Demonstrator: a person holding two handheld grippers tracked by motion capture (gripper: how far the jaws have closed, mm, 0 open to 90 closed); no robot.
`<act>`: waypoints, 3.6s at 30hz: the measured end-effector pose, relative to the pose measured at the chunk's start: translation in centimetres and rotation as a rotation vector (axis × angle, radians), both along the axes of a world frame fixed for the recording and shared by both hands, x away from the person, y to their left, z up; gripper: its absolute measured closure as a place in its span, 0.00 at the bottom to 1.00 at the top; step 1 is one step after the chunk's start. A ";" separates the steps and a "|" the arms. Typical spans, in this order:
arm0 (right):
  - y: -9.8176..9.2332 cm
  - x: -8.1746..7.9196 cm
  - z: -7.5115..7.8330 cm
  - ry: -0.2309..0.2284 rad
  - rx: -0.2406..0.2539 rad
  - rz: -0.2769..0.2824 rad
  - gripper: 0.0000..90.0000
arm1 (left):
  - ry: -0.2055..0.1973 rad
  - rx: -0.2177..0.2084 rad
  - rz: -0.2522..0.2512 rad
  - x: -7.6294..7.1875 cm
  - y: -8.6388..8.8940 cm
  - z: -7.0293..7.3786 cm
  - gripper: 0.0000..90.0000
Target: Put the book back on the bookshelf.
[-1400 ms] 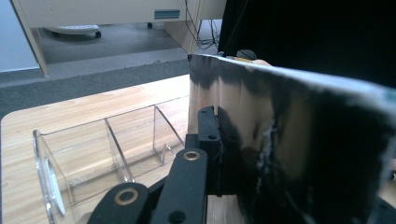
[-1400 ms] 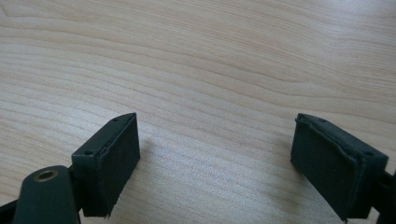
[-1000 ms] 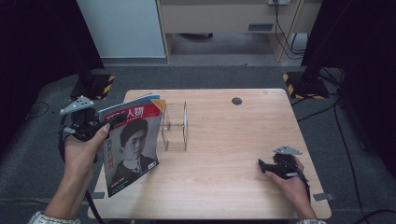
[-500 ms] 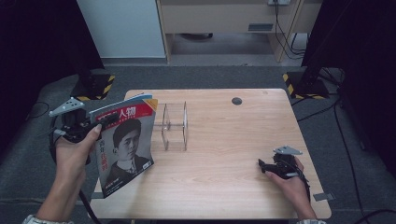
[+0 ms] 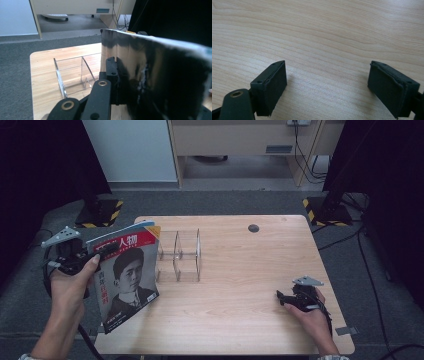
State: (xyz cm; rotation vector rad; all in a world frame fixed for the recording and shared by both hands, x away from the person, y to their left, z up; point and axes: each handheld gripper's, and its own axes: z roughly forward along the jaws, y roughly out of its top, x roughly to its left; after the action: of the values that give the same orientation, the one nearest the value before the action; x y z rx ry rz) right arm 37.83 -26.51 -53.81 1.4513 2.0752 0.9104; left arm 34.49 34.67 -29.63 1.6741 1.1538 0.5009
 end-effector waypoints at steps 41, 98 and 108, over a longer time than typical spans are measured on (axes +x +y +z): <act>0.0 0.0 0.0 0.000 0.000 0.001 0.18 | -0.010 0.001 0.132 3.7 2.6 0.0 0.96; 0.0 0.0 0.0 0.001 0.001 0.002 0.18 | -0.039 0.010 0.158 7.5 1.1 -0.7 0.96; 0.0 0.0 0.0 0.001 0.000 0.002 0.18 | -0.057 0.022 0.171 7.9 0.9 -1.0 0.96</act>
State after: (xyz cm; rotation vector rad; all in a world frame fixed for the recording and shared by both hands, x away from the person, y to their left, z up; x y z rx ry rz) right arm 37.84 -26.51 -53.81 1.4498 2.0778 0.9116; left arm 42.39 35.60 -30.60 1.5770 1.2594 0.6663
